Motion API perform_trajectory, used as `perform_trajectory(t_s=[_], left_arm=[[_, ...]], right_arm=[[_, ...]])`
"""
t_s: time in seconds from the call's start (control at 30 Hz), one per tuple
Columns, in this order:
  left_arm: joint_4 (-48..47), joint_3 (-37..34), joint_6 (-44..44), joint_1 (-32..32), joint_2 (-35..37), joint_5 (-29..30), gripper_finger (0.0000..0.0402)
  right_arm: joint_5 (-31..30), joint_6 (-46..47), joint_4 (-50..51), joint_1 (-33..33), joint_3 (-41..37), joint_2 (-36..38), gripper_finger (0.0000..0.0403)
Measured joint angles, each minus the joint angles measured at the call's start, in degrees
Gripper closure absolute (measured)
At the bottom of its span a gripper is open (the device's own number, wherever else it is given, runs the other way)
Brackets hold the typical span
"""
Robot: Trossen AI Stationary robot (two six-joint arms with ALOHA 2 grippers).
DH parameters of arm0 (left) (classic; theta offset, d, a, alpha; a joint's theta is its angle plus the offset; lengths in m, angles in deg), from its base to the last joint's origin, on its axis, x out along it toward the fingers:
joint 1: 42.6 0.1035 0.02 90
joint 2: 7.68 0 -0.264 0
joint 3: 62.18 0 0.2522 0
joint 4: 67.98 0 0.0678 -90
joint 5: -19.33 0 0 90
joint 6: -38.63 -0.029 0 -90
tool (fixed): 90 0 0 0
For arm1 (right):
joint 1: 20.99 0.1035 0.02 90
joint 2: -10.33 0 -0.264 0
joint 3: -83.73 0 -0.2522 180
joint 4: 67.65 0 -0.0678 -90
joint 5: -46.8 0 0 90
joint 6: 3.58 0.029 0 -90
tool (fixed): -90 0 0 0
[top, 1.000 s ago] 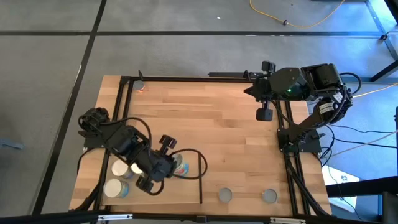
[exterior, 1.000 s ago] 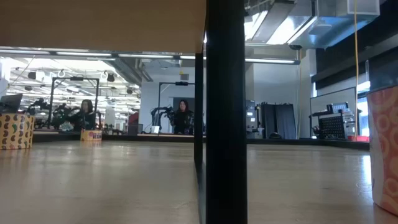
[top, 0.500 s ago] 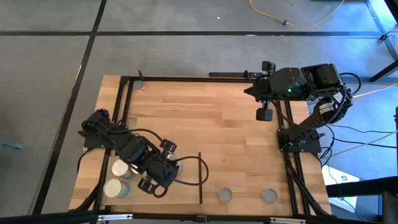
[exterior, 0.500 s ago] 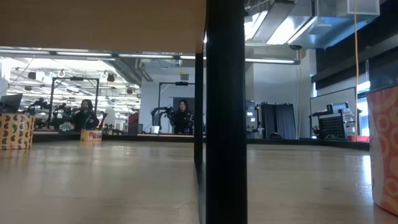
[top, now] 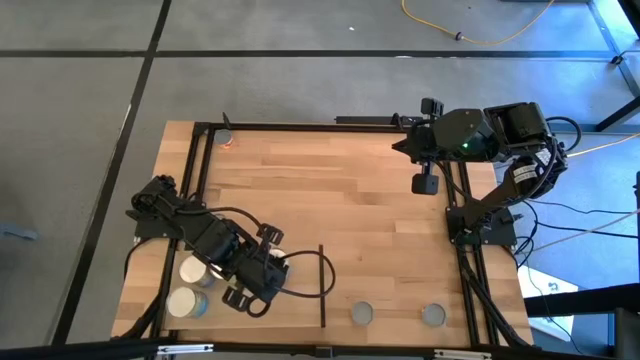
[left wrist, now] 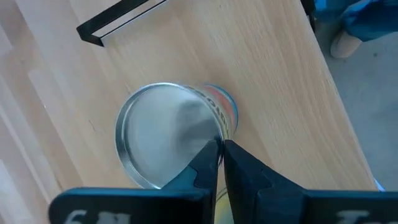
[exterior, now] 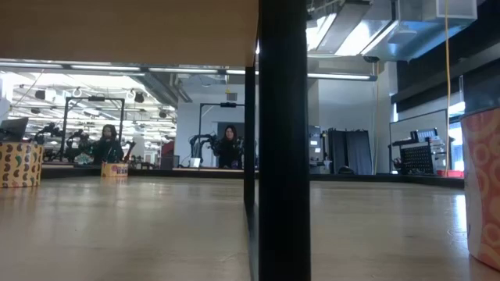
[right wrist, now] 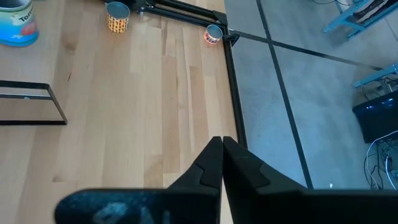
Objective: Pick and place cans onto a shelf
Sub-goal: Put the canned tomato on the shelf
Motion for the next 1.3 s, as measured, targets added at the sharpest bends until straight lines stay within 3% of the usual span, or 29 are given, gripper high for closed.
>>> perform_trajectory(t_s=[0.6,0.8,1.07,1.3], left_arm=[[-0.03,0.54,-1.28,0.02,0.00,0.14,0.0368],[-0.01,1.98,-3.70,0.11,0.58,3.66,0.0395],[-0.03,2.08,-7.60,3.80,1.05,3.45,0.0400],[-0.04,2.08,-7.12,10.97,2.16,4.16,0.0401]], right_arm=[[0.01,1.62,0.00,0.00,0.00,0.00,0.0389],[0.00,1.68,-0.61,0.00,0.00,0.00,0.0389],[0.00,1.68,-1.03,0.00,0.00,0.00,0.0389],[0.01,1.53,-1.03,0.00,0.00,-0.02,0.0389]])
